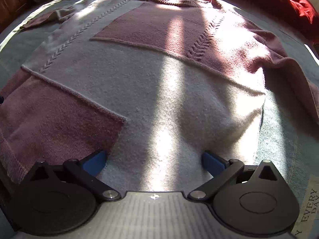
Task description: Fold clothes
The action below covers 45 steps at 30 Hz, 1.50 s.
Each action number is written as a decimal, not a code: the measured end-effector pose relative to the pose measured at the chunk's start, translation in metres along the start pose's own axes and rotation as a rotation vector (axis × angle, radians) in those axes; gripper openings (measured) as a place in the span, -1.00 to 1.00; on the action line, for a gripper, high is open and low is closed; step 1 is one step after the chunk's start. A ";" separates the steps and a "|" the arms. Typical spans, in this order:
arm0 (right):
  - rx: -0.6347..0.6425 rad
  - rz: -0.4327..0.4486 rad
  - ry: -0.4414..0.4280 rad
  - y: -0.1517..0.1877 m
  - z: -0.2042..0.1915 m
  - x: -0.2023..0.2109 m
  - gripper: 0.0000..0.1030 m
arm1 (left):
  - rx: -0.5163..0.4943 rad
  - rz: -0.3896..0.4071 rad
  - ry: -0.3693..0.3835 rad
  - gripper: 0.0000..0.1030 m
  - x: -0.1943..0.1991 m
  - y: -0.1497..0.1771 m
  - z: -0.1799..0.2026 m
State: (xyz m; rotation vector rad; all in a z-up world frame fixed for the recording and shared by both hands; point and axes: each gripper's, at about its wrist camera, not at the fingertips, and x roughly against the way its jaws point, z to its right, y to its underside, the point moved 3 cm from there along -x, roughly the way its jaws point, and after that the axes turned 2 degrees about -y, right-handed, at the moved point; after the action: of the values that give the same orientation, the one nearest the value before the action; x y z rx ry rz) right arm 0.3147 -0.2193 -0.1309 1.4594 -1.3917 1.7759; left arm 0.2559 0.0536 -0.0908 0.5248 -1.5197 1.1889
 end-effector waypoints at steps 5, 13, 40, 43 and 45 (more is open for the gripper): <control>0.000 -0.005 0.008 -0.002 0.000 0.000 1.00 | 0.007 0.001 0.002 0.87 -0.013 0.001 0.005; -0.001 -0.002 0.014 -0.001 -0.001 -0.001 1.00 | 0.047 -0.056 0.038 0.87 0.013 0.025 0.001; -0.009 0.007 0.026 0.000 -0.003 -0.002 1.00 | 0.008 0.062 0.062 0.87 -0.033 -0.049 -0.004; -0.009 0.015 0.024 0.001 -0.003 -0.002 1.00 | 0.029 0.042 0.053 0.87 -0.034 -0.041 -0.011; -0.009 0.021 0.025 0.002 -0.003 -0.001 1.00 | 0.038 0.019 0.045 0.87 -0.030 -0.035 -0.013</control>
State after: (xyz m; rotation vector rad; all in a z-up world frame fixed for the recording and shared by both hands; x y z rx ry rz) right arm 0.3124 -0.2169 -0.1325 1.4185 -1.4057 1.7916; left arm 0.3002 0.0434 -0.1057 0.5060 -1.4693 1.2387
